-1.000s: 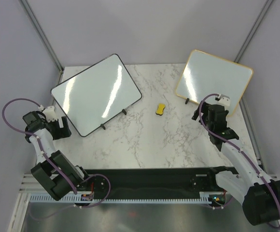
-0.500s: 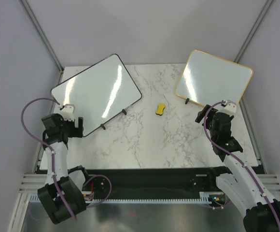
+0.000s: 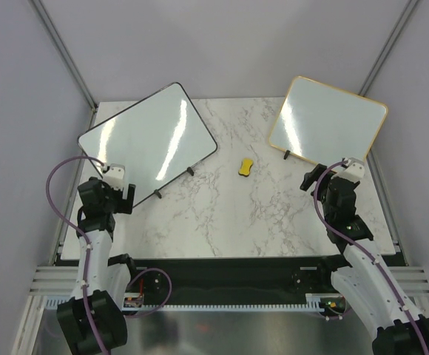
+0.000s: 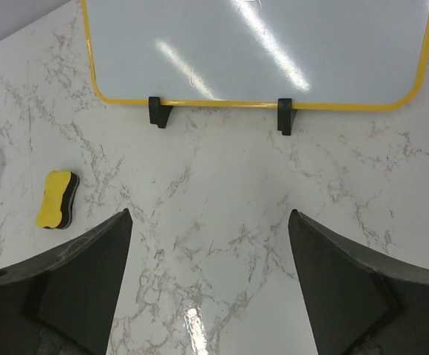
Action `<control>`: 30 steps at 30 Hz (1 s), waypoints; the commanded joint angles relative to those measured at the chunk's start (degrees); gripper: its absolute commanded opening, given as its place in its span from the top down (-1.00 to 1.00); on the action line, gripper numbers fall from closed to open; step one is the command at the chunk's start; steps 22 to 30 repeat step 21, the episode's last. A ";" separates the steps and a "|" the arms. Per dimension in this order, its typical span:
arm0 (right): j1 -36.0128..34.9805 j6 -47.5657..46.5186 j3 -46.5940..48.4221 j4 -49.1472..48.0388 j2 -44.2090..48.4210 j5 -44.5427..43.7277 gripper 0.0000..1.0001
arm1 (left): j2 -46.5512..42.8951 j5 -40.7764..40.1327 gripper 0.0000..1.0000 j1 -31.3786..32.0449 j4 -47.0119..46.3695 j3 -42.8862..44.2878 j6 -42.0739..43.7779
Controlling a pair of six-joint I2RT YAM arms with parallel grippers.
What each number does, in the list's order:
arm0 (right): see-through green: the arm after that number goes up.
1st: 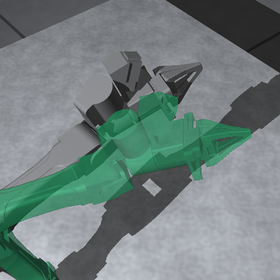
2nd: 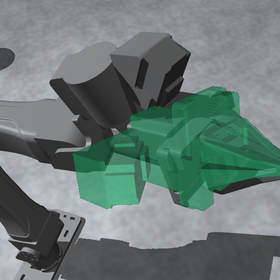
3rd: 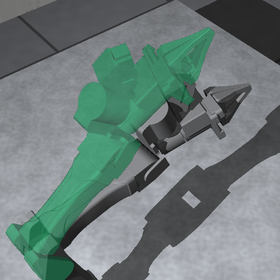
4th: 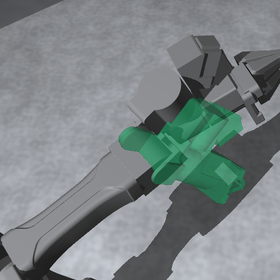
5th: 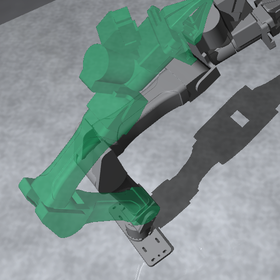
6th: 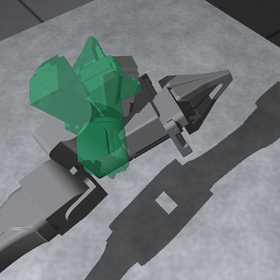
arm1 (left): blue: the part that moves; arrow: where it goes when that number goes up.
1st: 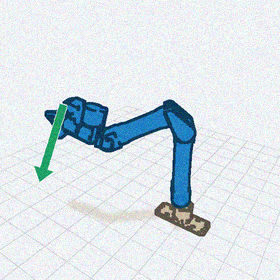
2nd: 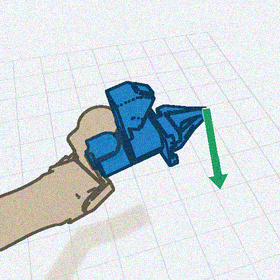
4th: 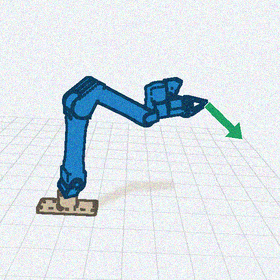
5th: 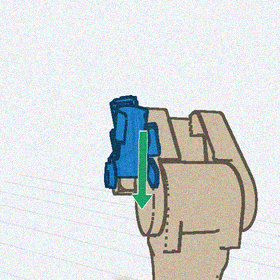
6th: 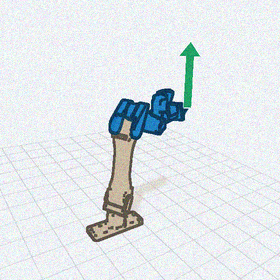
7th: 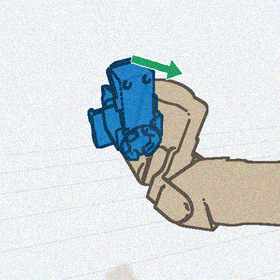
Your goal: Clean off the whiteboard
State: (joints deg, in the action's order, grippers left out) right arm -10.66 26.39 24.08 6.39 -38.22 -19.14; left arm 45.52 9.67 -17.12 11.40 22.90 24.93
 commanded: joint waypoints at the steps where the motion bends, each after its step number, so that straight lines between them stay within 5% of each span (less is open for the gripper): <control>1: -0.07 0.68 -0.26 -2.26 0.16 0.15 -0.86 | -0.87 -1.85 -0.99 0.08 -3.14 0.31 -1.28; 30: -0.07 0.77 -1.84 -3.76 -0.89 1.21 -0.86 | -1.84 -3.25 -0.99 0.16 -3.14 0.13 -1.81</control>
